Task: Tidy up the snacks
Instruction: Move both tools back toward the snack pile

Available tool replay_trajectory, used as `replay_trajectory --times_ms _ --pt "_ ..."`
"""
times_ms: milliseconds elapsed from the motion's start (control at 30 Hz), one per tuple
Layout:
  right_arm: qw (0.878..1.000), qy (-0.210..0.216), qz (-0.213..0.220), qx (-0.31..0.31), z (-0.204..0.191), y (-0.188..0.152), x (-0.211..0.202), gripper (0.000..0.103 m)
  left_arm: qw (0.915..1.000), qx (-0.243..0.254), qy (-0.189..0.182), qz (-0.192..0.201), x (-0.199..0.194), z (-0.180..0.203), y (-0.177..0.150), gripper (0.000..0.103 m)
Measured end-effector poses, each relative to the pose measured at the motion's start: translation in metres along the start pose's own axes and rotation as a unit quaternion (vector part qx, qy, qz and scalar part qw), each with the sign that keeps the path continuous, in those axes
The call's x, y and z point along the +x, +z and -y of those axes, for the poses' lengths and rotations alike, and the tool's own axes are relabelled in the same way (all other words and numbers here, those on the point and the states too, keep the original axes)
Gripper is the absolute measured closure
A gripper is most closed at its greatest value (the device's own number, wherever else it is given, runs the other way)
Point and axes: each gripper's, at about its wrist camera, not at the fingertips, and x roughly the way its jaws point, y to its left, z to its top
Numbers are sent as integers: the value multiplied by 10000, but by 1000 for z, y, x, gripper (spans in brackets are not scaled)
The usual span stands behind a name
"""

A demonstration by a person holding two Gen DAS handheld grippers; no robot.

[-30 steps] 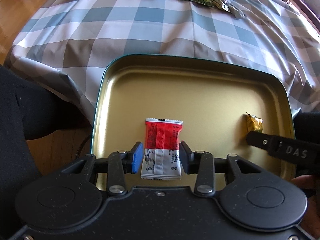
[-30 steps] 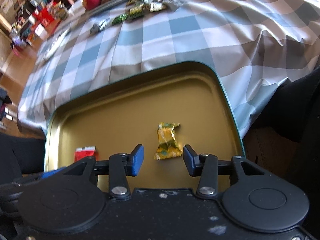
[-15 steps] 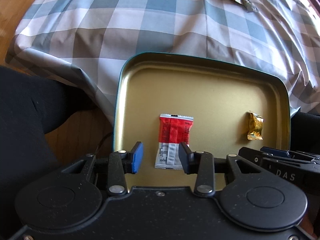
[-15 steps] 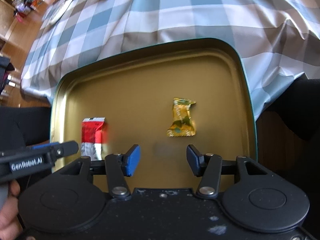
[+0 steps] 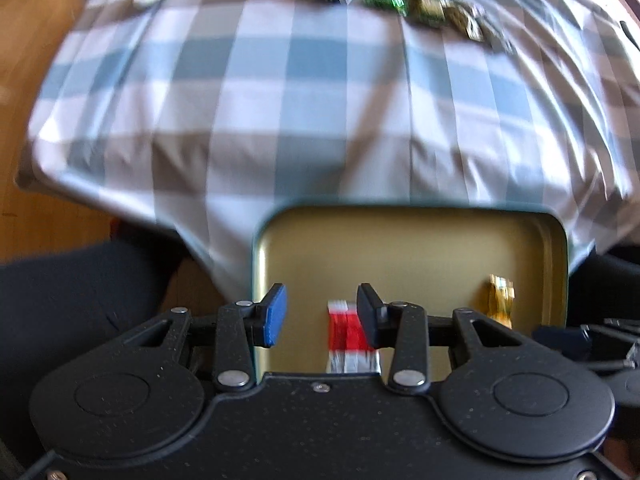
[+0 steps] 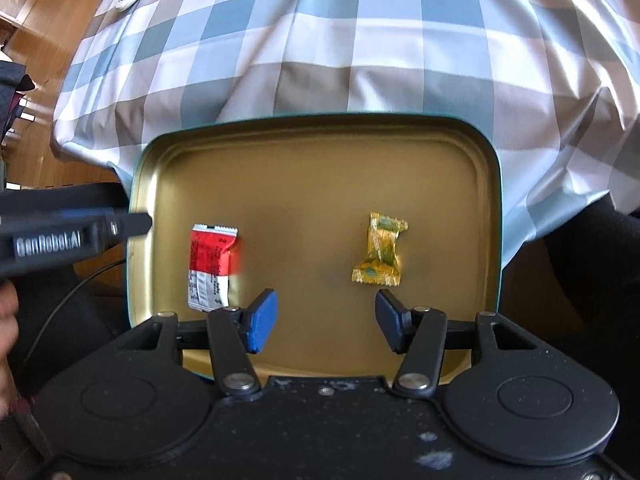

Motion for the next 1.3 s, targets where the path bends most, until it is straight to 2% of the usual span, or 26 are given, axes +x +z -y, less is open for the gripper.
replay_trajectory --times_ms 267,467,733,900,1000,1133,1300 --pt "9995 -307 -29 69 8 42 -7 45 9988 -368 124 287 1 -13 51 54" --pt "9993 -240 -131 274 14 81 -4 45 9949 -850 117 526 8 -23 92 54" --pt "9966 -309 382 666 21 151 -18 45 9878 -1098 490 991 25 -23 145 54" --pt "9929 -209 784 867 29 205 -28 45 9870 -1237 467 918 46 -31 167 54" --pt "9891 -173 992 1072 34 241 -30 45 9886 -1235 525 685 59 -36 174 55" --pt "9836 -188 1275 1259 34 286 -22 44 9883 -1367 298 612 55 -46 181 55" --pt "9762 -194 1594 1455 30 335 -9 43 9860 -1537 368 534 51 -57 190 55"
